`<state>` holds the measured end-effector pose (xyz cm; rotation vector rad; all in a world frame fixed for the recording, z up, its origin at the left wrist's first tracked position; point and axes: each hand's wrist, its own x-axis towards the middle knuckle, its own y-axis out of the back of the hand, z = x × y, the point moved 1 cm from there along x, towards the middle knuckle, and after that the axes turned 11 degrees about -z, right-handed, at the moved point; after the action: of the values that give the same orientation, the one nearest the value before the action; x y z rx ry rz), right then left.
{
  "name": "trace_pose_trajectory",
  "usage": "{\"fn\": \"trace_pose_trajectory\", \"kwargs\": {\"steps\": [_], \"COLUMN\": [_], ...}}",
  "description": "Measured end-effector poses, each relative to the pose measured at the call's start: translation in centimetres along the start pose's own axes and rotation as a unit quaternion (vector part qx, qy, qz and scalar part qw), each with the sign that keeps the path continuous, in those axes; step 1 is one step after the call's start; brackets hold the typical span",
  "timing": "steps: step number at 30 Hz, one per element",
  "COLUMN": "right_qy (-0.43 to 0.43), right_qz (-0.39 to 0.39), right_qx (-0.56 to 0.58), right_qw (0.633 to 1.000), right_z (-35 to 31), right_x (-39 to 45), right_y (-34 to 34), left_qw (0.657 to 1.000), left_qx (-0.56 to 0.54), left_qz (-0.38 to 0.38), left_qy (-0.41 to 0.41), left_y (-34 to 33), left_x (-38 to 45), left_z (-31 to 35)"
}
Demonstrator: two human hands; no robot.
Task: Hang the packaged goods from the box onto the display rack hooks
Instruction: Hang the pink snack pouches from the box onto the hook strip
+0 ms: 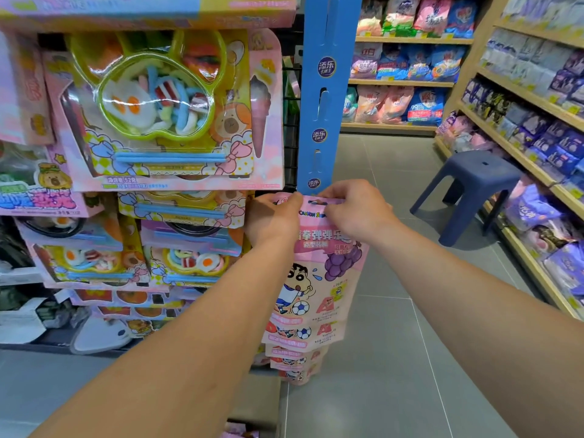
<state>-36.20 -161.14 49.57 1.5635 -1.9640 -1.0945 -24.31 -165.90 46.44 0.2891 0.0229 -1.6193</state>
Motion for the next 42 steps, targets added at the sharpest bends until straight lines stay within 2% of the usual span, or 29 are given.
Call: {"fn": "trace_pose_trajectory", "kwargs": {"steps": [5, 10, 13, 17, 23, 32, 36, 42], "right_qy": [-0.007, -0.007, 0.017, 0.048, -0.017, -0.002, 0.004, 0.038], "right_qz": [-0.006, 0.022, 0.065, 0.157, 0.122, 0.153, 0.147, 0.092], "right_qx": [-0.003, -0.059, -0.092, -0.061, 0.005, 0.02, 0.01, -0.022], "right_qw": [1.0, 0.998, 0.993, 0.985, 0.992, 0.988, 0.989, 0.995], "right_z": [0.0, -0.5, -0.5, 0.8, 3.3, 3.6, 3.5, 3.8], "right_x": [-0.3, -0.8, -1.0, -1.1, -0.6, -1.1, -1.5, -4.4], "right_y": [0.1, 0.1, -0.4, -0.8, -2.0, -2.2, -2.1, -3.0], "left_qw": [1.0, 0.999, 0.998, 0.997, 0.996, 0.985, 0.989, 0.993], "left_qx": [0.014, 0.041, 0.052, 0.065, 0.084, 0.172, 0.146, 0.113], "left_qz": [0.007, 0.009, 0.003, 0.0, 0.001, -0.019, -0.028, -0.036], "left_qy": [0.013, 0.032, 0.033, 0.039, 0.014, 0.0, 0.007, 0.025], "left_y": [-0.2, -0.2, -0.2, 0.1, 1.1, 2.0, 2.4, 2.9], "left_x": [0.3, 0.2, 0.1, 0.1, -0.8, -1.9, -2.3, -4.2], "left_z": [0.0, 0.3, 0.3, 0.0, -0.8, -1.9, -2.3, -3.4]}}
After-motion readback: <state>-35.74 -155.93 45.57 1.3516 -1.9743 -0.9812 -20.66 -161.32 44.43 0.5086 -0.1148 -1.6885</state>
